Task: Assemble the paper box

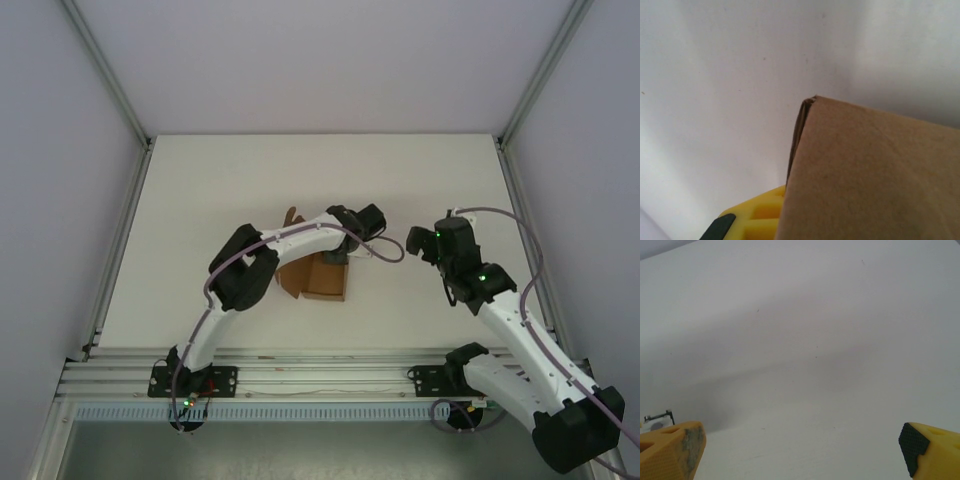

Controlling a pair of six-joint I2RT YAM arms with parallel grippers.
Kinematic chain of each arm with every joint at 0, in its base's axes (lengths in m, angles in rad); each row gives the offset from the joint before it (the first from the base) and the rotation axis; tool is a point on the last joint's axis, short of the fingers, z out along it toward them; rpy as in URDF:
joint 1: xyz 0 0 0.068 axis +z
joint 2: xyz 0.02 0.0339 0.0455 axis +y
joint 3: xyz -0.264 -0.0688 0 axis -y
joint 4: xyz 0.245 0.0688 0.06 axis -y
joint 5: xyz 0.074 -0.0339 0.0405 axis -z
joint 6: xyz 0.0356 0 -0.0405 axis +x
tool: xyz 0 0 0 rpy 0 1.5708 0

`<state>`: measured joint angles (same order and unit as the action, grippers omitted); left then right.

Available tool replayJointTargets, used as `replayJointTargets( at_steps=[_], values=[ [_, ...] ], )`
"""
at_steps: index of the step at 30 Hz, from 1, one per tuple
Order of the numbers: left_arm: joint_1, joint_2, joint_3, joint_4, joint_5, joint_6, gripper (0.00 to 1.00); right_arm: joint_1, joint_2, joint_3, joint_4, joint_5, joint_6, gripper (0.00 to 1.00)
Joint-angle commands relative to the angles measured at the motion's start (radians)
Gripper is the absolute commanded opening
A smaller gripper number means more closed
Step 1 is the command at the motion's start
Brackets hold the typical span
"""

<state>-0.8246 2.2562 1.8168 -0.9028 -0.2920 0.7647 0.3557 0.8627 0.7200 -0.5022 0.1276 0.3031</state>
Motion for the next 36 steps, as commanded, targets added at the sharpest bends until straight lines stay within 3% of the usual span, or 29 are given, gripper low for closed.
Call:
replayJointTargets(
  at_steps=[1, 5, 8, 10, 13, 14, 19, 23, 25, 27, 30, 33, 36],
  values=[
    [-0.008, 0.007, 0.036, -0.029, -0.033, 0.004, 0.31, -0.011, -0.006, -0.005, -0.024, 0.017, -0.002, 1.0],
    [-0.013, -0.069, 0.014, -0.019, 0.02, 0.027, 0.61, -0.018, -0.009, -0.003, -0.029, 0.007, -0.012, 1.0],
    [-0.016, -0.144, -0.022, -0.002, 0.054, 0.044, 0.71, -0.024, -0.016, -0.007, -0.02, -0.015, -0.021, 1.0],
    [-0.018, -0.192, -0.042, 0.007, 0.076, 0.05, 0.83, -0.024, -0.017, -0.008, -0.013, -0.026, -0.027, 1.0],
    [-0.016, -0.278, -0.076, 0.05, 0.112, 0.04, 0.88, -0.027, -0.017, -0.005, -0.005, -0.04, -0.044, 1.0],
    [-0.014, -0.317, -0.094, 0.084, 0.127, 0.031, 1.0, -0.027, -0.017, -0.004, 0.0, -0.045, -0.054, 1.0],
    [0.012, -0.52, -0.194, 0.352, 0.094, -0.135, 1.0, -0.026, 0.001, 0.012, 0.029, -0.123, -0.133, 1.0],
    [0.068, -0.691, -0.289, 0.57, -0.12, -0.476, 1.0, -0.025, 0.091, 0.022, 0.144, -0.403, -0.301, 1.0],
    [0.147, -0.773, -0.33, 0.535, -0.166, -0.728, 1.0, 0.0, 0.187, 0.055, 0.193, -0.506, -0.362, 0.98],
    [0.256, -0.87, -0.429, 0.486, -0.122, -0.961, 1.0, 0.067, 0.322, 0.126, 0.191, -0.543, -0.474, 0.97],
    [0.404, -1.019, -0.653, 0.508, -0.034, -1.188, 1.0, 0.168, 0.569, 0.302, 0.101, -0.498, -0.65, 0.92],
    [0.513, -1.112, -0.804, 0.499, 0.062, -1.294, 1.0, 0.216, 0.801, 0.501, -0.044, -0.513, -0.841, 0.86],
    [0.557, -1.148, -0.876, 0.455, 0.08, -1.34, 1.0, 0.248, 0.97, 0.645, -0.149, -0.487, -1.01, 0.82]
  ],
)
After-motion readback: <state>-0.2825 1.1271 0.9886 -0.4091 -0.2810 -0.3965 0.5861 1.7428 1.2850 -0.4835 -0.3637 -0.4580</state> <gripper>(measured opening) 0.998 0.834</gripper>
